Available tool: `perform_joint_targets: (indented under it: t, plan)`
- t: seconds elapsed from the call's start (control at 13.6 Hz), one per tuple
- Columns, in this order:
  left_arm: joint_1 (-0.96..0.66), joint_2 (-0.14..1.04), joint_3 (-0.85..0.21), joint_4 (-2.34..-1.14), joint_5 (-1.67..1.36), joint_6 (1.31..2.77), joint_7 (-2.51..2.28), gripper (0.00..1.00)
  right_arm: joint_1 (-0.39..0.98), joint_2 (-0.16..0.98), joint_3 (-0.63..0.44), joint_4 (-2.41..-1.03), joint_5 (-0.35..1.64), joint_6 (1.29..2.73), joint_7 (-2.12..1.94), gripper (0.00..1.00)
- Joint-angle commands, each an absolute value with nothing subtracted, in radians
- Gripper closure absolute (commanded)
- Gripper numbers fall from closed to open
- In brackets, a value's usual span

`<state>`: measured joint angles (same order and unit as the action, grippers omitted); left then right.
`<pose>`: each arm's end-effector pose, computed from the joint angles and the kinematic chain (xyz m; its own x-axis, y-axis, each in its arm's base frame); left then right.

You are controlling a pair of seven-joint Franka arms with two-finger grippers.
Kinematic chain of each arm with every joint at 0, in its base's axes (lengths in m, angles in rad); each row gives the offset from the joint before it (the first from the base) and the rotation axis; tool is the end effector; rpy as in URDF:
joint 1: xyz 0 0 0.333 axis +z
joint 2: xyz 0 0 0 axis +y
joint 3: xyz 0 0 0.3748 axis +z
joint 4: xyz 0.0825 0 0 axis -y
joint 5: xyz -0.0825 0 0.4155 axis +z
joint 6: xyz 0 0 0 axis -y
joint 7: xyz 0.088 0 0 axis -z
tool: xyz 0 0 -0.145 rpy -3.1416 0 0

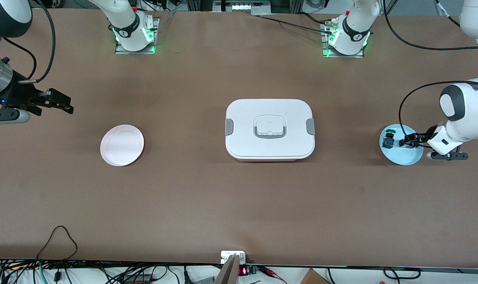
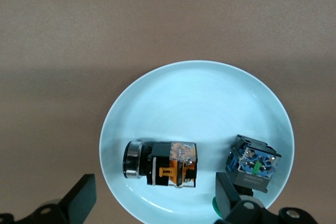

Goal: Transfer orange switch to right arm and place
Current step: 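Lower the left gripper and grasp the orange-topped switch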

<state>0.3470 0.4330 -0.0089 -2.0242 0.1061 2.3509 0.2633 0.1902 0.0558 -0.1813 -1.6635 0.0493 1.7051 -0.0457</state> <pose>0.5939 0.2135 0.2154 0.9926 -0.0012 -0.1210 -0.0052 -0.9994 -0.0329 0.6120 0.0146 0.5771 0.9988 0.0481 -0.0116 0.0476 -0.9981 -0.0393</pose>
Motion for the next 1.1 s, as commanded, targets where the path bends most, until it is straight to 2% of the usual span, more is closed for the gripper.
perform_joint_targets:
  t: [0.0,1.03]
  plan:
    - [0.354,0.445,-0.011,-2.06,0.114,2.423,0.297,0.0,0.184,0.054,-0.176,-1.654,0.051,1.701,-0.051,0.0]
    - [0.371,0.468,-0.012,-2.088,0.112,2.479,0.379,0.0,0.186,0.054,-0.176,-1.654,0.049,1.703,-0.051,0.0]
